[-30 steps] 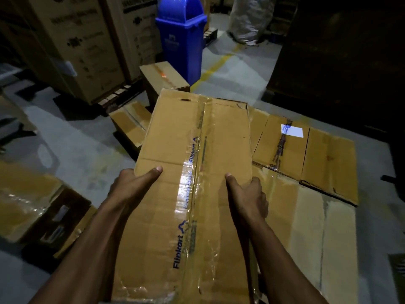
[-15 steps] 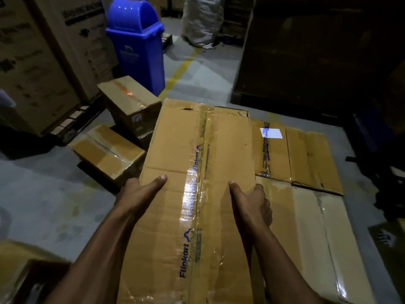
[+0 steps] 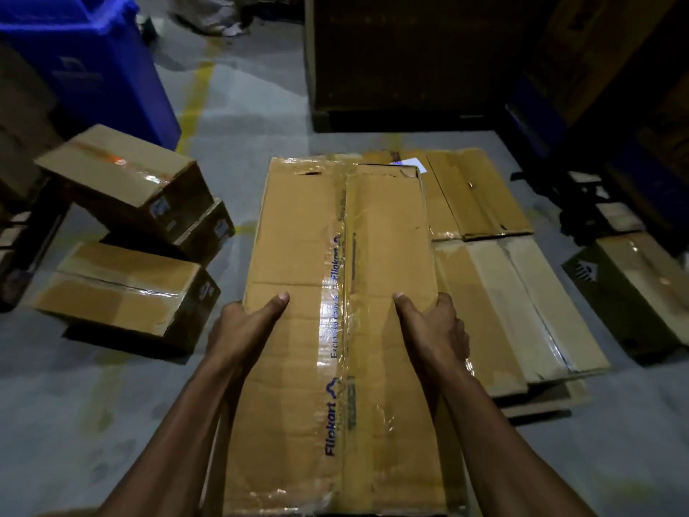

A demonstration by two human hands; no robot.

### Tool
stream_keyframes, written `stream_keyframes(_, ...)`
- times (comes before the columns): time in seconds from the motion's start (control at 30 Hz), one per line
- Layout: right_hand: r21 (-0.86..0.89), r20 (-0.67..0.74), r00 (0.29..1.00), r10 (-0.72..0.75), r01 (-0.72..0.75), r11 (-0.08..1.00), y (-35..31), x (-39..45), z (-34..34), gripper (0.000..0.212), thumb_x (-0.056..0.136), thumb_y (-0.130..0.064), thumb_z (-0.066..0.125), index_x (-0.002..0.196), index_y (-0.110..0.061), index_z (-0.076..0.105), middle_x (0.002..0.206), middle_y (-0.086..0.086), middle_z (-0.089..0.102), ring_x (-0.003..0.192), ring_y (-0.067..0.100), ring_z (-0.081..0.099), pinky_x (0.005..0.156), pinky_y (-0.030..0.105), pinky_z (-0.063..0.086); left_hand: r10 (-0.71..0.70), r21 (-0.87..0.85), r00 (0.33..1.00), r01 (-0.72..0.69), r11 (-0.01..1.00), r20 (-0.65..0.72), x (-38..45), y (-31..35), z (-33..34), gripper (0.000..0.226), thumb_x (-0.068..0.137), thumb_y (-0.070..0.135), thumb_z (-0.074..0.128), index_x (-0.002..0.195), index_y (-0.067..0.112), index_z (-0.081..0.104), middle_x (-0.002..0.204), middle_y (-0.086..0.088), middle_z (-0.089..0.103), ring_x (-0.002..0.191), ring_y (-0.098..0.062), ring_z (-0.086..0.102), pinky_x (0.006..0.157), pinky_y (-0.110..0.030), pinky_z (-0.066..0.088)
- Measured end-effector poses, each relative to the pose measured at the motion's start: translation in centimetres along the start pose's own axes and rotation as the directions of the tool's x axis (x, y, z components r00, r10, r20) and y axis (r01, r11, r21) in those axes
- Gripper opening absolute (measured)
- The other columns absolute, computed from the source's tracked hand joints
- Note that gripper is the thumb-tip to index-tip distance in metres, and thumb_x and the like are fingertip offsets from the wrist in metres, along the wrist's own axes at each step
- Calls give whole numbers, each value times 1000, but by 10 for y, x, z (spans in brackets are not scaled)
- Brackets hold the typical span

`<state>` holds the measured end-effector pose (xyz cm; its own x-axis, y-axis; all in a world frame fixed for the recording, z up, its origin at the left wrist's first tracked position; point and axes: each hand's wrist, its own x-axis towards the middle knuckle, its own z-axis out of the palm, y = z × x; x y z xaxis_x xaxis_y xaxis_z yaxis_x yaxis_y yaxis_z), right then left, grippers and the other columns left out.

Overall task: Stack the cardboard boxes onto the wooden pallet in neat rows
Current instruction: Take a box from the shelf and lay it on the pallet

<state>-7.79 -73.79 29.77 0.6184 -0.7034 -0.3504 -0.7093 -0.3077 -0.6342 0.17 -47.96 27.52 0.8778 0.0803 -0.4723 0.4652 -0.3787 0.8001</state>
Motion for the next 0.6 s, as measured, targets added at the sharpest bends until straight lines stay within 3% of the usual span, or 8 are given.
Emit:
stream_keyframes(0.2,-53,23,999,44,-43,998,22,21,29,80,78,-73,57,137,-19,46,126,12,61,115,36,57,92,42,43,-77,40,997,76,996,27,14,-33,16,83,51,89,69,103,24,71,99,0,75,92,-27,72,86,-53,59)
stream_keyframes(0.4,-117,140,987,77,-61,991,65,56,79,71,79,-71,58,128,-20,48,118,14,62,110,38,57,90,43,42,-171,16,985,171,985,1,36,-96,42,86,51,89,69,108,24,71,101,0,76,92,-26,73,86,-53,59)
stream_keyframes(0.6,-140,158,984,77,-55,989,114,98,126,72,76,-74,56,127,-24,50,117,9,64,109,36,57,92,43,45,-242,20,970,242,970,-17,68,-147,83,72,56,84,70,100,28,71,99,3,76,91,-24,73,86,-52,59)
